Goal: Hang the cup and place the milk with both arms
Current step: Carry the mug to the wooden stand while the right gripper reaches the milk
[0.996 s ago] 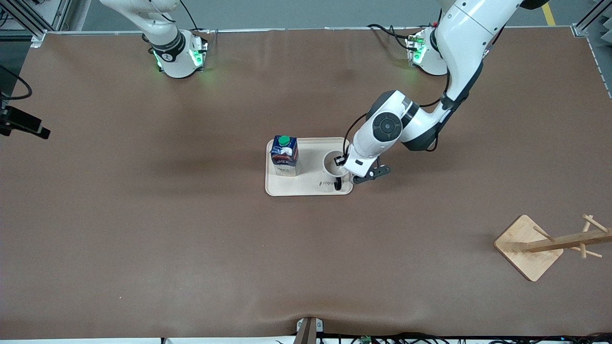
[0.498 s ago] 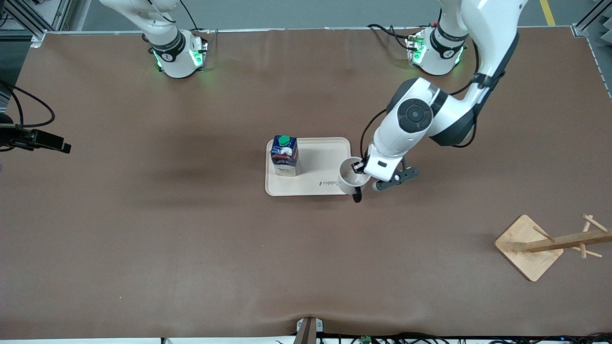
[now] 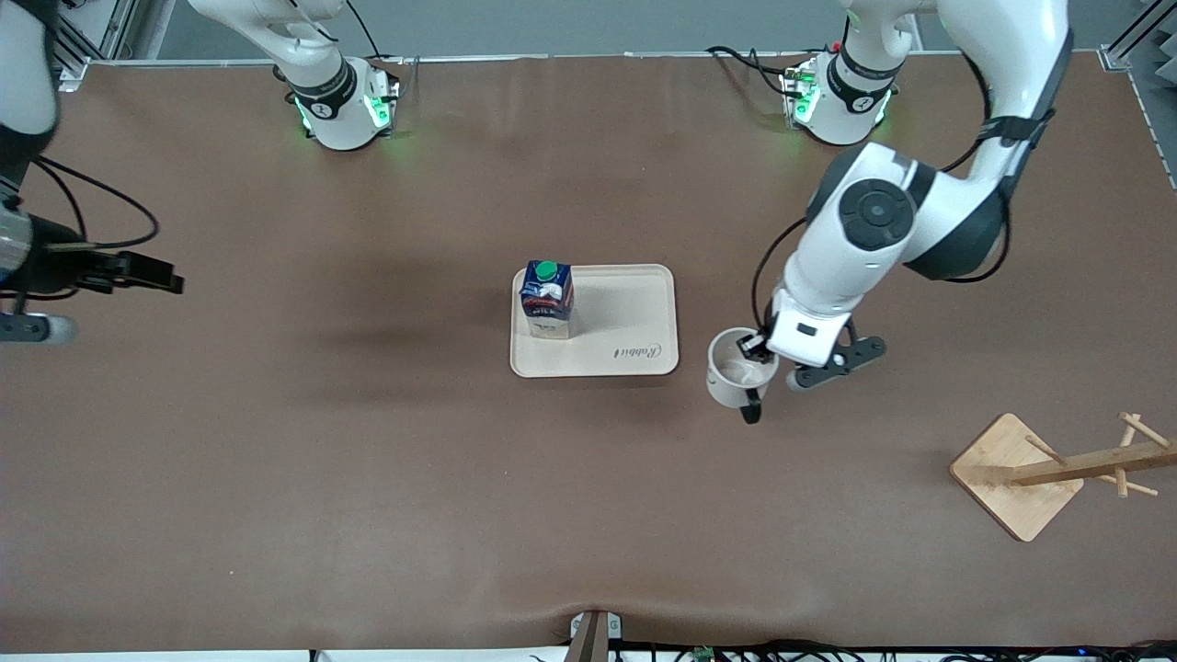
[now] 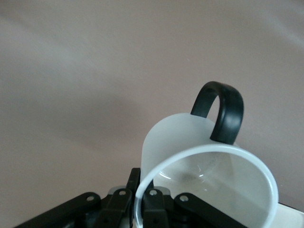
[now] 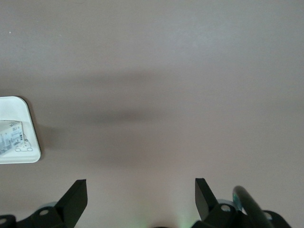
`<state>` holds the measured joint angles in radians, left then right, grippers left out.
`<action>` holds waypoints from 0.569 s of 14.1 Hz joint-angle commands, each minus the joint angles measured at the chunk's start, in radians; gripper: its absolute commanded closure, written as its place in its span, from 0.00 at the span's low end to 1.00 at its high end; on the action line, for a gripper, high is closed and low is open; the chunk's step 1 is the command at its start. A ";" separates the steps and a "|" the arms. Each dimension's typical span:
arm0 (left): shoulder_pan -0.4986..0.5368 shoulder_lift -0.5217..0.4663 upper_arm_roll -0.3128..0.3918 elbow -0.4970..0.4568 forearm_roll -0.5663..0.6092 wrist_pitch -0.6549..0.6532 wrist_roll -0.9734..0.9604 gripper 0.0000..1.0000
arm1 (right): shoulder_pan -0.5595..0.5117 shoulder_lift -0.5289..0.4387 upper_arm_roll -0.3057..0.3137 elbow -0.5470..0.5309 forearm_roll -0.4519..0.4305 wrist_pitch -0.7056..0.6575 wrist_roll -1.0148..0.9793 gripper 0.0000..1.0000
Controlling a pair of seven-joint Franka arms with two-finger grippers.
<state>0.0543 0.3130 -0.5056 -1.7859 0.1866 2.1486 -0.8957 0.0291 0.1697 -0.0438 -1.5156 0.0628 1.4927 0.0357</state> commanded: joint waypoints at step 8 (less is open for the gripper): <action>0.235 -0.189 -0.005 0.029 0.017 -0.190 0.476 1.00 | 0.257 0.043 -0.004 -0.084 0.157 0.138 0.427 0.00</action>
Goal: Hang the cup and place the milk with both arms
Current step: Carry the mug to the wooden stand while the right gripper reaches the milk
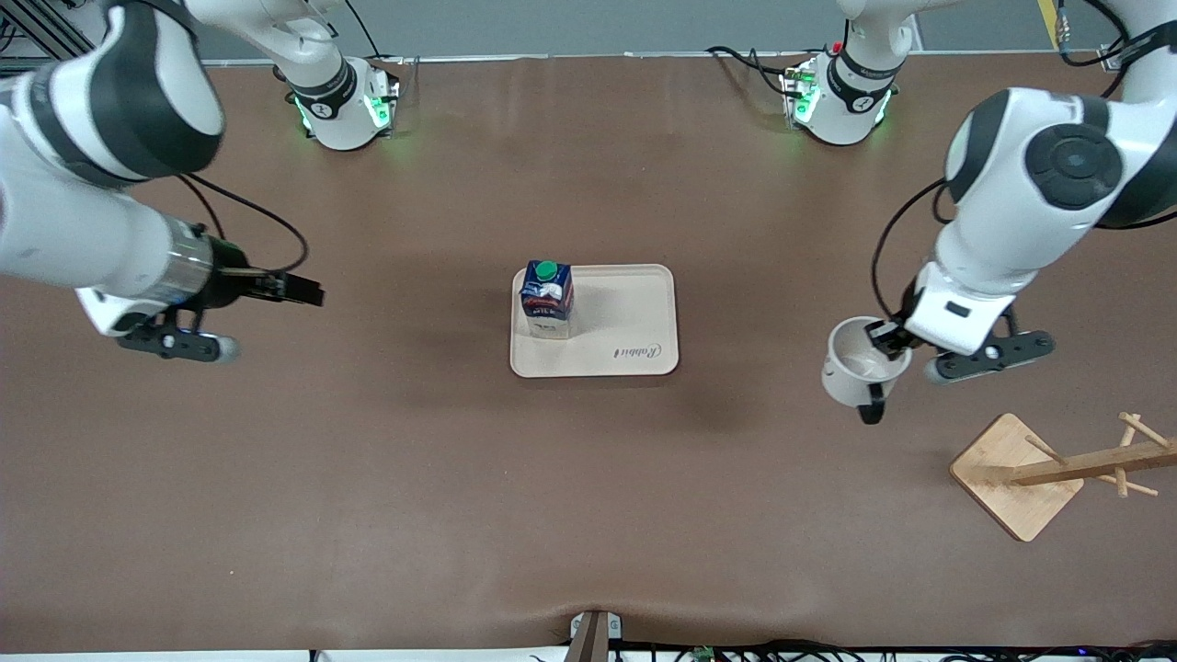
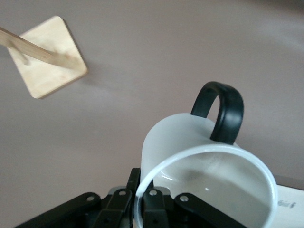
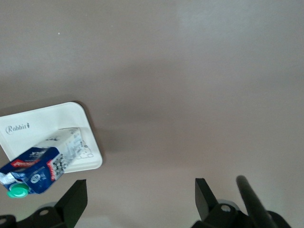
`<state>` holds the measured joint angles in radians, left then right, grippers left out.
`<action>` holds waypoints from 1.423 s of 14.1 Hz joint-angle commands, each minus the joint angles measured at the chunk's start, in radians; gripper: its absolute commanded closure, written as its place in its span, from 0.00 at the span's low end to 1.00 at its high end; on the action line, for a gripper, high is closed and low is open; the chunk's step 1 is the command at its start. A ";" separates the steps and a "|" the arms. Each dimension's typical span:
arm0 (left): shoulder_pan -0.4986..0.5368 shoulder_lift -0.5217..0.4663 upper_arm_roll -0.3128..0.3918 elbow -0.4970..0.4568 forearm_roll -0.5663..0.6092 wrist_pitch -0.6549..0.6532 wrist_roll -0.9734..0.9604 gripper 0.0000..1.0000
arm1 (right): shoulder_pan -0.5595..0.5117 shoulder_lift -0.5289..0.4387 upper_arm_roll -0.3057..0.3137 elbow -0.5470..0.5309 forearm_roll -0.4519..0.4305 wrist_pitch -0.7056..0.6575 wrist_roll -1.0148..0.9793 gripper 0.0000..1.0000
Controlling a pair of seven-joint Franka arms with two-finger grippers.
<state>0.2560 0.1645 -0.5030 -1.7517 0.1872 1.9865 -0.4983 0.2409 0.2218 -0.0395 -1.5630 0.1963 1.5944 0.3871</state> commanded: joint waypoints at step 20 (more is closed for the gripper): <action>0.397 0.004 -0.006 0.084 -0.170 -0.015 0.421 1.00 | 0.437 0.154 -0.010 -0.025 0.041 0.345 0.561 0.00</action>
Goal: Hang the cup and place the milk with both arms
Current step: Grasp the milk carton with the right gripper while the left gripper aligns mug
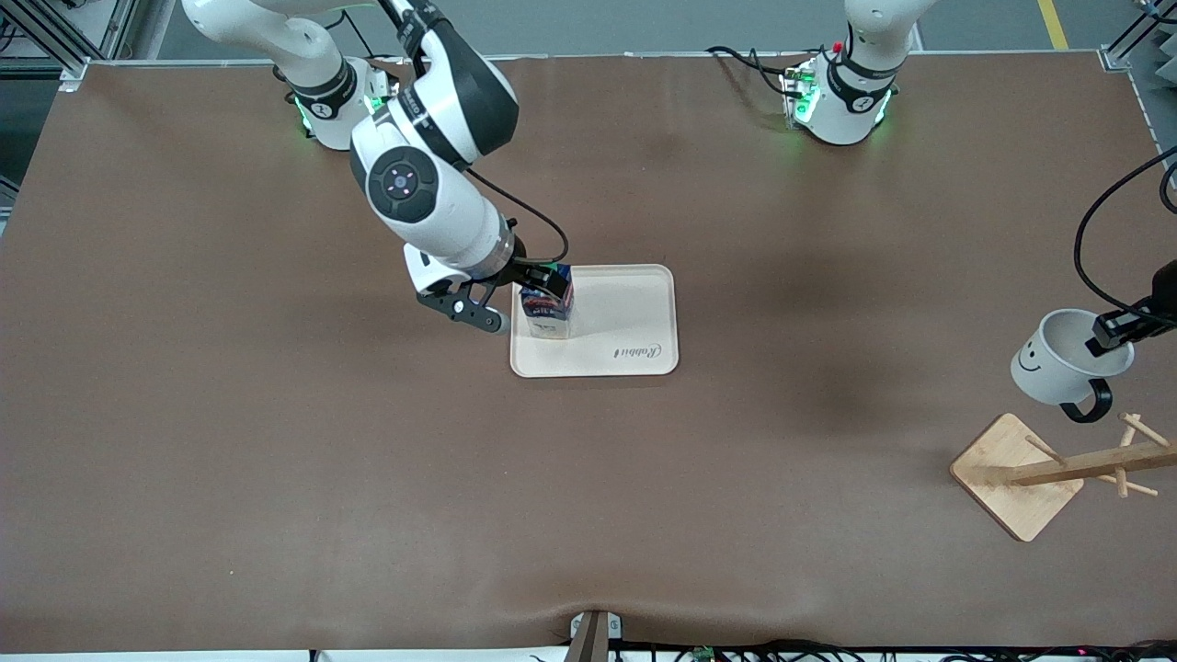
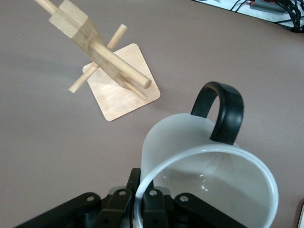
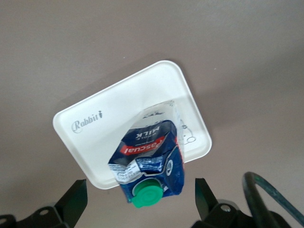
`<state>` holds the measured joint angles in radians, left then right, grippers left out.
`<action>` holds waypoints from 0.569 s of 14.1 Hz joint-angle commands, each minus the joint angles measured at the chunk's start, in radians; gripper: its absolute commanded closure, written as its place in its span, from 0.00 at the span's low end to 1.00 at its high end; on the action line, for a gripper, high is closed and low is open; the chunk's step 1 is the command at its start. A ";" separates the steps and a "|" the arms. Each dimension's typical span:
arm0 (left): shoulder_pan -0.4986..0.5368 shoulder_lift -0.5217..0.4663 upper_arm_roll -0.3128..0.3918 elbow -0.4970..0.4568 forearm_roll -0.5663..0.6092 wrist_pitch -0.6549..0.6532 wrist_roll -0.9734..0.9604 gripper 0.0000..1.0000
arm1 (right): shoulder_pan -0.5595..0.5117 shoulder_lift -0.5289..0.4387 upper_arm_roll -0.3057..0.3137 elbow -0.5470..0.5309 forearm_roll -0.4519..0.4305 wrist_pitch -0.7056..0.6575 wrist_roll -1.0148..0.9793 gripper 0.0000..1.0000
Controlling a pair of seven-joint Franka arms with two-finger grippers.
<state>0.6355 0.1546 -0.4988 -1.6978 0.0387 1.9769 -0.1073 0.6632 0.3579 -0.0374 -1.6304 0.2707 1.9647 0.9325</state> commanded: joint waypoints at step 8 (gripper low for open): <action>0.062 0.046 -0.009 0.050 -0.077 -0.003 0.146 1.00 | 0.070 0.087 -0.012 0.080 -0.096 -0.020 0.046 0.00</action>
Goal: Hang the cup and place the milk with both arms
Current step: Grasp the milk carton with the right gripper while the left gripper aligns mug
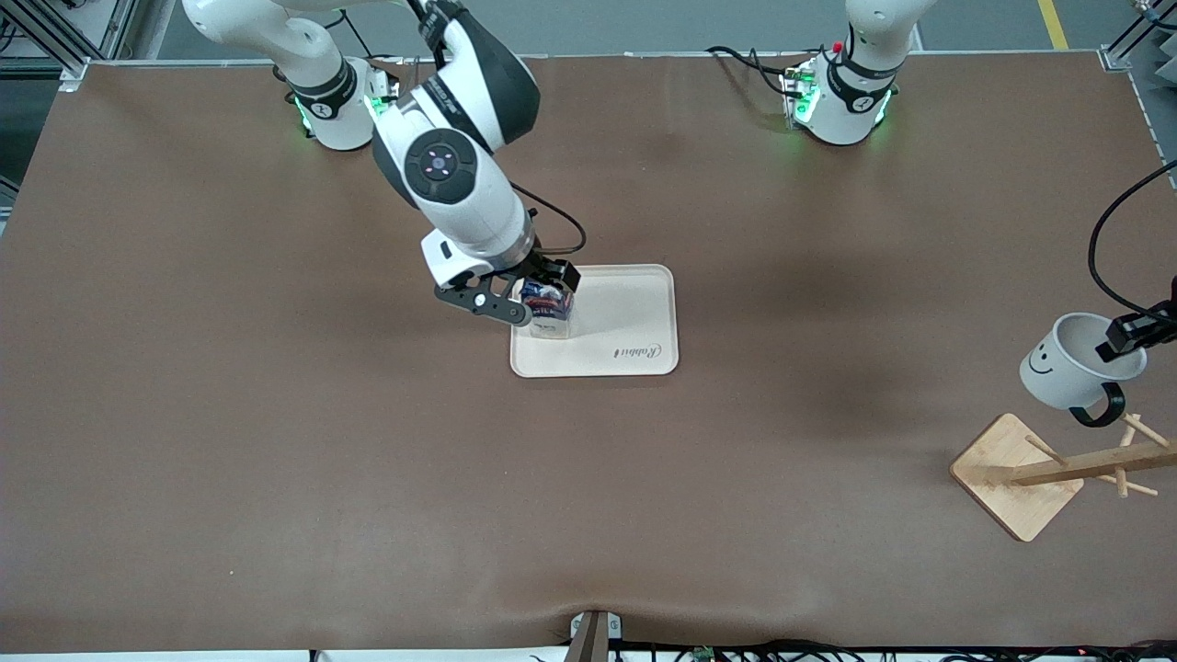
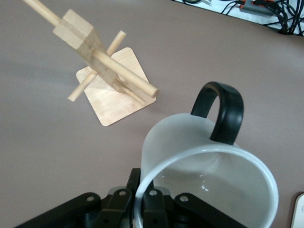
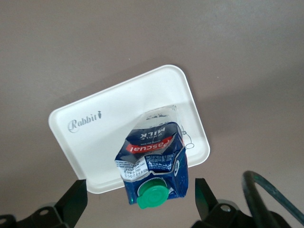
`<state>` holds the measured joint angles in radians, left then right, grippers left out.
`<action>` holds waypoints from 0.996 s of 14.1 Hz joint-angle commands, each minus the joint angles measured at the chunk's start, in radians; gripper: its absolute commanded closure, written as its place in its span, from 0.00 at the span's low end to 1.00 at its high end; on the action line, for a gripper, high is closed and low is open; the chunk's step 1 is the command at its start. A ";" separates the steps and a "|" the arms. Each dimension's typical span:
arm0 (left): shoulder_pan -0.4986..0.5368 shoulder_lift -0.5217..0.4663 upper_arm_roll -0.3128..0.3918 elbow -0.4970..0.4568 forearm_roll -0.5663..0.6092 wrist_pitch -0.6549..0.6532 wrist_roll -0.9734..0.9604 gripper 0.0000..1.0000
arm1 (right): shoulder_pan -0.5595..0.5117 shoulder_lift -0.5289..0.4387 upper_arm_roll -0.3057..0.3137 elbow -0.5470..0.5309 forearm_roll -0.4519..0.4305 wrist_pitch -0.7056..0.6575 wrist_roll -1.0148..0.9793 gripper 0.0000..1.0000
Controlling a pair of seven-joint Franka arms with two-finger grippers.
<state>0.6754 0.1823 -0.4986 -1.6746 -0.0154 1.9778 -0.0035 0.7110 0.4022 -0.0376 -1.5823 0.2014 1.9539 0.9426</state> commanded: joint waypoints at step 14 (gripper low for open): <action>0.085 0.086 -0.009 0.030 -0.046 0.072 0.135 1.00 | 0.047 0.107 -0.015 0.028 -0.085 0.007 0.054 0.38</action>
<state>0.7421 0.2518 -0.4986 -1.6619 -0.0363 2.0423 0.0922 0.7431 0.4989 -0.0398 -1.5791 0.1482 1.9696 0.9673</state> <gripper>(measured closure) 0.943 0.066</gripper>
